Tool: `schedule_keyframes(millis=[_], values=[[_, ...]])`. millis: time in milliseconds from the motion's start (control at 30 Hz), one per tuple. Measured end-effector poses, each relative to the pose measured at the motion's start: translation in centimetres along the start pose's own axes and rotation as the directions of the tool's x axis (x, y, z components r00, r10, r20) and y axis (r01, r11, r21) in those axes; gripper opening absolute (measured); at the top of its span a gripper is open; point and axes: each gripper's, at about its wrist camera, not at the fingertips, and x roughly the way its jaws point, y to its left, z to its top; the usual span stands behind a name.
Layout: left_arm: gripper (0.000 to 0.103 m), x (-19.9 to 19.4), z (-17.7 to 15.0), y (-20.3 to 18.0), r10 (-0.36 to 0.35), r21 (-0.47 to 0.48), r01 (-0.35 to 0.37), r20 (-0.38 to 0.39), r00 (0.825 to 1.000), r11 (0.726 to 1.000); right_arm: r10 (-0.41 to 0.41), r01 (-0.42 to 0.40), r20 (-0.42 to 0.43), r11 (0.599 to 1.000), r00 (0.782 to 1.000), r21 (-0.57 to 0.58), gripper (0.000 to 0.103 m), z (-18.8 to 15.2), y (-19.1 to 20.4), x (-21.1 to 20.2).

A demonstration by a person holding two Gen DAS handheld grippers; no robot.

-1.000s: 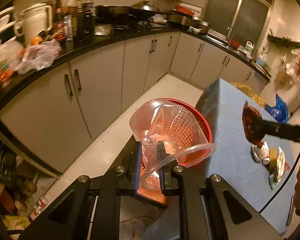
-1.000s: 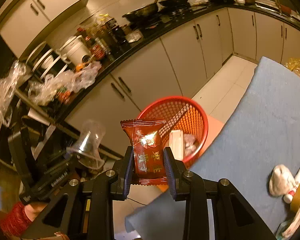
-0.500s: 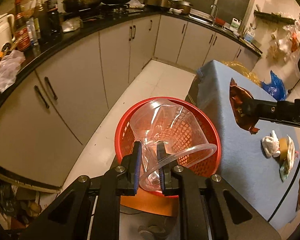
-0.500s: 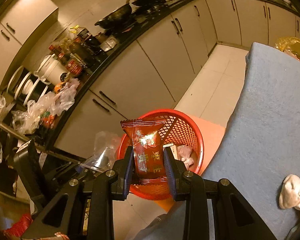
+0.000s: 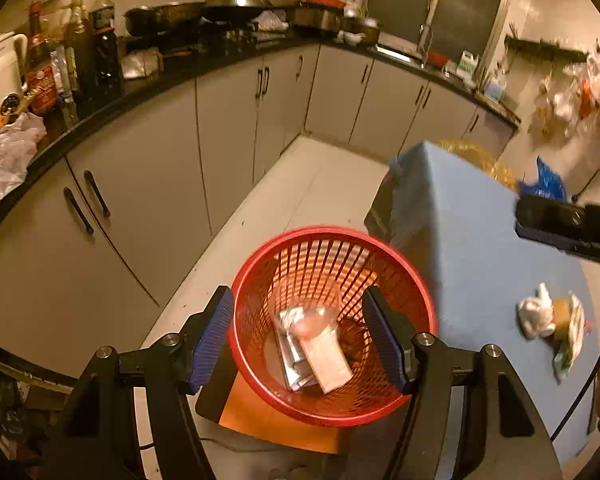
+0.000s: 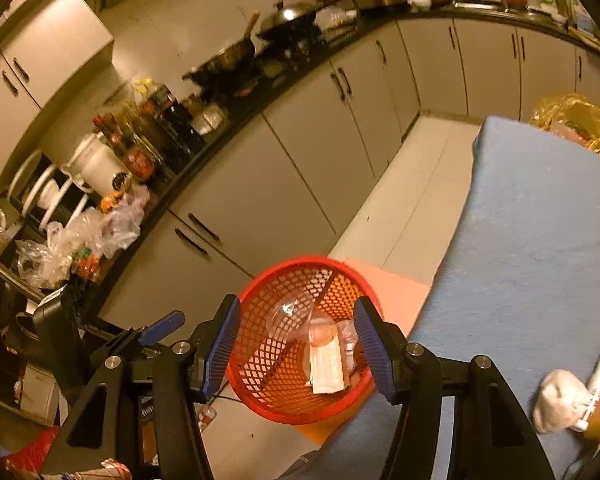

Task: Collect trash
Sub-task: 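Open the left tool to drop the cup while the right tool drops the wrapper, then move both tools back to the table and grasp the white plastic bag with the right tool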

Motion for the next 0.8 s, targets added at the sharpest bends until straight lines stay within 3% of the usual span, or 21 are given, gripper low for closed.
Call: schedule_keyframes(millis=[133, 333, 600, 800], values=[[0.067, -1.7, -0.4, -1.3, -0.009, 0.008, 0.009, 0.031, 0.999, 1.000, -0.026, 0.026, 0.028, 1.000, 0.999, 0.015, 0.068, -2.3, -1.0, -3.1], [0.067, -2.2, -2.0, -6.0, -0.064, 0.081, 0.064, -0.005, 0.998, 0.995, -0.069, 0.071, -0.028, 0.995, 0.997, 0.071, 0.068, -7.7, -4.2, -5.3], [0.067, -1.7, -4.5, -13.9, -0.137, 0.189, 0.151, -0.086, 0.987, 0.970, -0.175, 0.178, -0.036, 0.967, 0.984, 0.183, 0.068, -13.4, -11.5, -11.0], [0.067, -2.2, -5.6, -19.2, -0.183, 0.253, 0.206, -0.115, 0.976, 0.945, -0.273, 0.261, 0.001, 0.921, 0.962, 0.291, 0.066, -16.4, -17.7, -16.5]])
